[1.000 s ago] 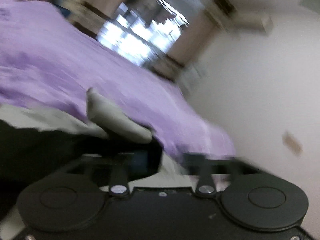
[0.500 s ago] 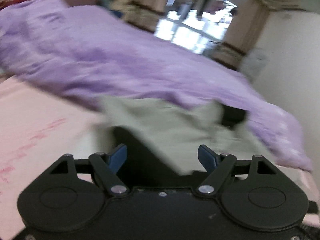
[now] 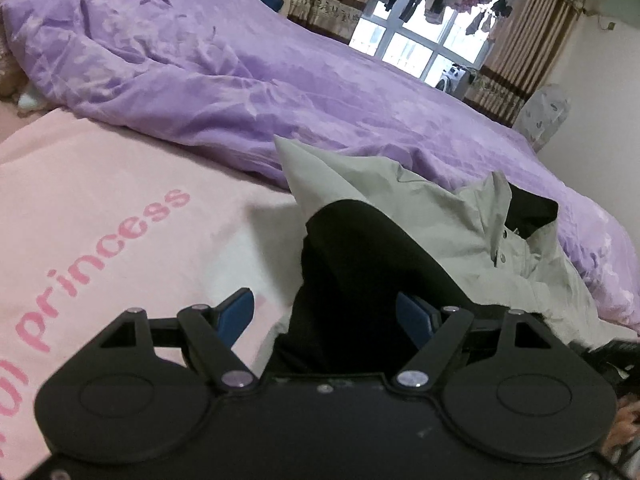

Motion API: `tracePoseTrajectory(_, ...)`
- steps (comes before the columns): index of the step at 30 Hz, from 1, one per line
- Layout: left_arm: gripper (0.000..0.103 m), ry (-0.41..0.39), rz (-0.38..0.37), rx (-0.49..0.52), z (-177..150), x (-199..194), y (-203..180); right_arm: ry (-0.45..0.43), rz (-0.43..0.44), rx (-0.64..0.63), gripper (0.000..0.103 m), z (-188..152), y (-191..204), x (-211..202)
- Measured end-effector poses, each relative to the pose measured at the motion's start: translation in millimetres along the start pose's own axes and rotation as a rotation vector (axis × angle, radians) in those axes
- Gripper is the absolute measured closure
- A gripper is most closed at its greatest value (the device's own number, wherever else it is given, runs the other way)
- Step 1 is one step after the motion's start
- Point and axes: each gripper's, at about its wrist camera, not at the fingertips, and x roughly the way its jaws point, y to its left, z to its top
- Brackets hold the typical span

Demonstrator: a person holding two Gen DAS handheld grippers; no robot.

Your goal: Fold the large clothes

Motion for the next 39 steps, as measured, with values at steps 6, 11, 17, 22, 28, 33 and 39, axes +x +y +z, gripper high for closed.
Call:
tracePoseTrajectory(6,0.023,0.012,-0.027,0.008,-4.2,8.5,-3.1,-0.236,0.043,-0.115,0.102,24.7,7.8,-94.5)
tracePoseTrajectory(11,0.023,0.086,-0.013,0.036,-15.5,39.1,-18.5,-0.278,-0.163,-0.166,0.102,22.8,-30.6,-112.0)
tracePoseTrajectory(17,0.023,0.139,0.077,0.053,-19.7,63.5,-14.7,-0.145,-0.276,-0.153,0.100,5.0,-66.9,-88.0)
tracePoseTrajectory(22,0.023,0.086,0.049,0.046,-2.8,44.3,-16.5,-0.231,-0.271,-0.185,0.085,5.0,-48.7,-113.0)
tracePoseTrajectory(28,0.023,0.010,-0.038,0.124,3.6,41.2,-49.3,-0.255,-0.143,-0.311,0.083,7.8,-3.7,-95.8)
tracePoseTrajectory(33,0.023,0.072,-0.016,0.184,-12.7,72.6,-63.1,-0.119,-0.196,-0.333,0.083,0.1,-5.8,-46.2)
tracePoseTrajectory(39,0.022,0.070,0.092,0.288,-25.0,94.9,-61.7,-0.087,-0.183,-0.289,0.084,-6.2,-30.7,-37.4)
